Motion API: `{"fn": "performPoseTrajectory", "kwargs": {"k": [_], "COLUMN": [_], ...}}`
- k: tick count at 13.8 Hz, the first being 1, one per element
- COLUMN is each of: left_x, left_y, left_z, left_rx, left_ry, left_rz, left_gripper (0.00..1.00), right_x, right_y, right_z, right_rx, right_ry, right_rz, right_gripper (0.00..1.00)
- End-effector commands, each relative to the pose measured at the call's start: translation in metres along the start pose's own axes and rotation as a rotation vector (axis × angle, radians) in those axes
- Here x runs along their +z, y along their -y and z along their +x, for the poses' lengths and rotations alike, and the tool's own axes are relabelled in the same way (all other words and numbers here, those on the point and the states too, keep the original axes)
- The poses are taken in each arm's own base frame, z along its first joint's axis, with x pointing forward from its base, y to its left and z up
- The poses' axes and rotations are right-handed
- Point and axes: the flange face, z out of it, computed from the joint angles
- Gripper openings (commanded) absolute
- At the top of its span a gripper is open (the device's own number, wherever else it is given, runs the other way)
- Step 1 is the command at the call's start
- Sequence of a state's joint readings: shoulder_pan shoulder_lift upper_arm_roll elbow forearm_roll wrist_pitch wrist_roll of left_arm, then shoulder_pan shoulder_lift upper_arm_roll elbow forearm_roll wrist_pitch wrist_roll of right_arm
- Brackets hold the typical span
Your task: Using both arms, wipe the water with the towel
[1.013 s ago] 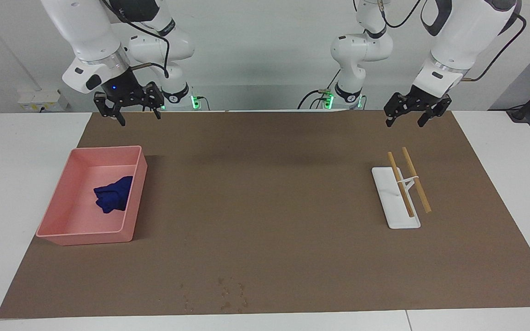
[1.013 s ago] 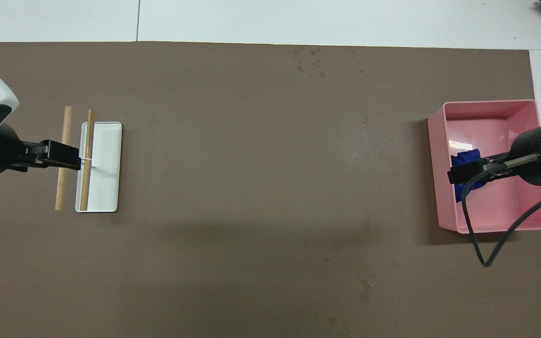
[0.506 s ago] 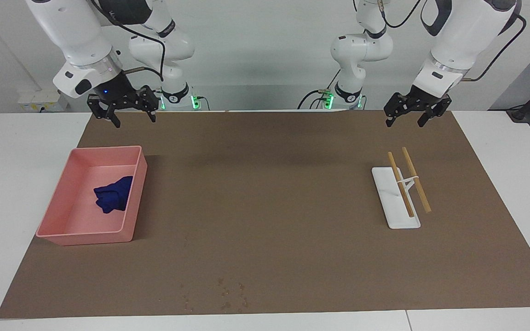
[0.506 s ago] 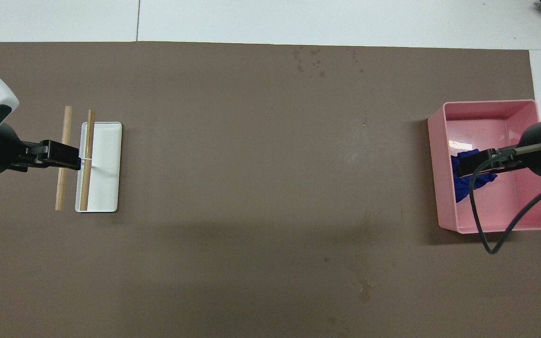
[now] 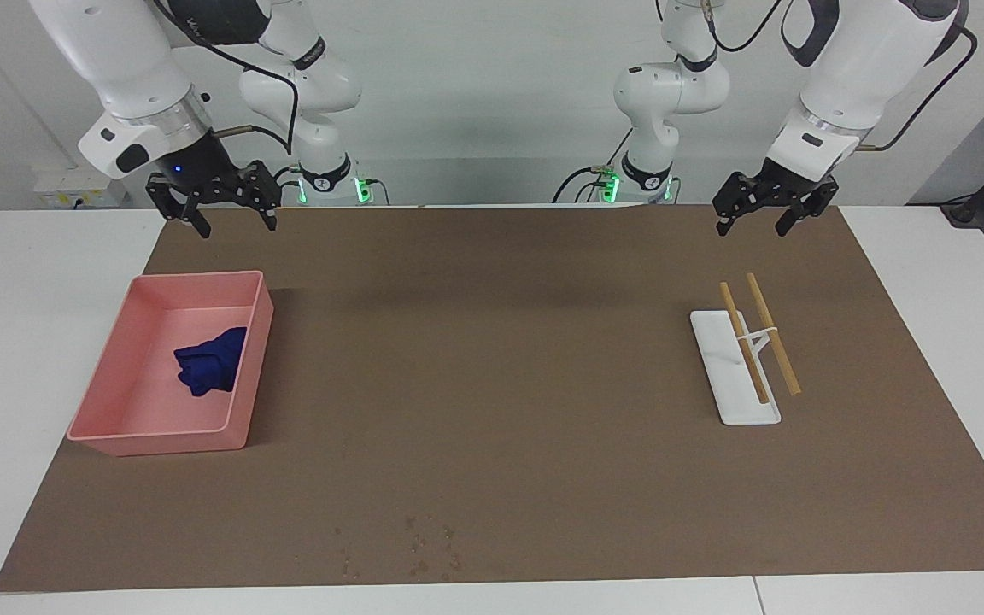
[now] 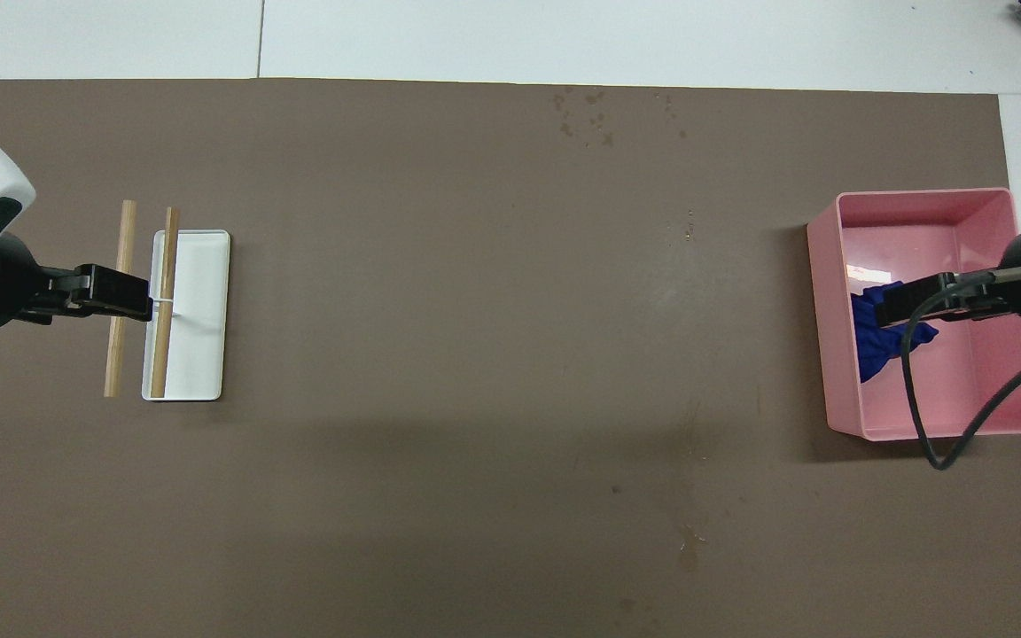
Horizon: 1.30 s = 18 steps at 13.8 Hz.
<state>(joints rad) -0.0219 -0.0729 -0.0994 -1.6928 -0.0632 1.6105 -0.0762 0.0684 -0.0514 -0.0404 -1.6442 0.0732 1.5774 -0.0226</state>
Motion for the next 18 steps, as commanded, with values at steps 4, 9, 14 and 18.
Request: {"fn": "performPoseTrajectory", "kwargs": {"k": [4, 9, 14, 18], "left_x": [-0.003, -0.003, -0.003, -0.003], "left_y": [0.002, 0.002, 0.002, 0.002], "left_z": [-0.002, -0.002, -0.002, -0.002], "left_rx": [0.013, 0.013, 0.011, 0.011], "left_ry": [0.007, 0.007, 0.007, 0.007], "left_rz": [0.022, 0.022, 0.022, 0.022], "left_gripper": [1.0, 1.0, 1.0, 1.0], "right_x": [-0.004, -0.005, -0.01, -0.009], "right_y": [0.004, 0.014, 0.004, 0.002], "right_z": [0.006, 0.006, 0.012, 0.009], "right_rx": [-0.005, -0.031, -0.014, 0.002], "right_ry": [-0.015, -0.019, -0.072, -0.054], "right_rz": [-0.05, -0.099, -0.115, -0.075], "right_gripper": [1.0, 1.0, 1.0, 1.0]}}
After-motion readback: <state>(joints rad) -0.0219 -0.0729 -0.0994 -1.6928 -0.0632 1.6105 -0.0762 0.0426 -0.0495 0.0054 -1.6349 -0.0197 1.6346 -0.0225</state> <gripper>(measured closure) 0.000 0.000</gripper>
